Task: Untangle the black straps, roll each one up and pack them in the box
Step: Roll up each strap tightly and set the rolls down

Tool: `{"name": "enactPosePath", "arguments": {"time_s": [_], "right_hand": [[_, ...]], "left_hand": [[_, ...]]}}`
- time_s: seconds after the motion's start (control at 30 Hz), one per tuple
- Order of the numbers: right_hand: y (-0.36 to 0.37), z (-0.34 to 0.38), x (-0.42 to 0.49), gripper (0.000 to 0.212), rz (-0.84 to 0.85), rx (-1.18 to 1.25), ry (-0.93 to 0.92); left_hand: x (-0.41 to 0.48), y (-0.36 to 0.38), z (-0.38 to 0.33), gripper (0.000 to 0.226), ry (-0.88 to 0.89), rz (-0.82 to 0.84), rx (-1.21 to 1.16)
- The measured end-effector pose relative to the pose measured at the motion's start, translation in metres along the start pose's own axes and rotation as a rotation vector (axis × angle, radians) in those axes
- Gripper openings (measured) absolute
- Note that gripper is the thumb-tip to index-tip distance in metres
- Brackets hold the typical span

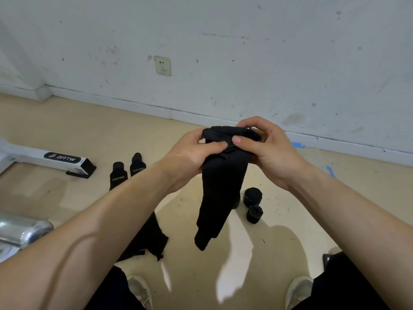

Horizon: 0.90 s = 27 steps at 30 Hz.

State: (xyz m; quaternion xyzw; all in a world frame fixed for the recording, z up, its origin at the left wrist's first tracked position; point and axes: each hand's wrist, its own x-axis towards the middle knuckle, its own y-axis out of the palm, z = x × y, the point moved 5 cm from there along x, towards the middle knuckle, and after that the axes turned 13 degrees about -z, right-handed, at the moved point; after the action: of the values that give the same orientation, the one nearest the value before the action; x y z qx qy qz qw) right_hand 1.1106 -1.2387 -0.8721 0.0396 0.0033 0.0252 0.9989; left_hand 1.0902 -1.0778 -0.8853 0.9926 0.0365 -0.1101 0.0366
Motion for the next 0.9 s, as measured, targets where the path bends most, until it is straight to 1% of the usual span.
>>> {"name": "enactPosePath", "arguments": {"time_s": [0.13,0.3,0.43,0.47,0.57,0.67,0.73,0.8,0.83,0.9], "right_hand": [[0.002,0.003,-0.001,0.022,0.039,-0.108,-0.086],[0.006,0.0,-0.002,0.028,0.087,-0.073,-0.045],[0.006,0.001,-0.001,0.031,0.09,-0.054,-0.031],[0.005,0.001,-0.001,0.032,0.083,-0.063,-0.037],[0.006,-0.001,-0.001,0.035,0.055,-0.106,-0.064],[0.007,-0.004,-0.001,0.036,0.034,-0.13,-0.037],[0.006,-0.005,-0.001,0.032,0.049,-0.076,0.047],[0.006,-0.006,0.0,0.021,0.088,0.021,0.14],[0.006,-0.006,-0.001,0.016,0.097,0.052,0.164],[0.004,-0.009,0.0,0.007,0.075,0.021,0.165]], "left_hand": [[0.003,-0.002,-0.001,0.022,0.066,-0.097,-0.012],[-0.001,0.002,0.001,0.024,0.056,-0.055,-0.085],[-0.004,0.005,-0.003,0.027,0.05,-0.02,-0.135],[-0.005,0.006,-0.004,0.024,0.048,-0.015,-0.149],[-0.004,0.007,-0.002,0.007,0.033,-0.038,-0.171],[0.0,0.003,0.002,0.004,0.032,-0.088,-0.107],[0.003,0.001,0.003,0.004,0.015,-0.108,-0.095],[0.004,-0.001,0.003,0.009,0.002,-0.13,-0.089],[0.004,-0.001,0.003,0.011,0.004,-0.135,-0.084],[0.004,-0.001,0.002,0.012,0.026,-0.136,-0.062]]}}
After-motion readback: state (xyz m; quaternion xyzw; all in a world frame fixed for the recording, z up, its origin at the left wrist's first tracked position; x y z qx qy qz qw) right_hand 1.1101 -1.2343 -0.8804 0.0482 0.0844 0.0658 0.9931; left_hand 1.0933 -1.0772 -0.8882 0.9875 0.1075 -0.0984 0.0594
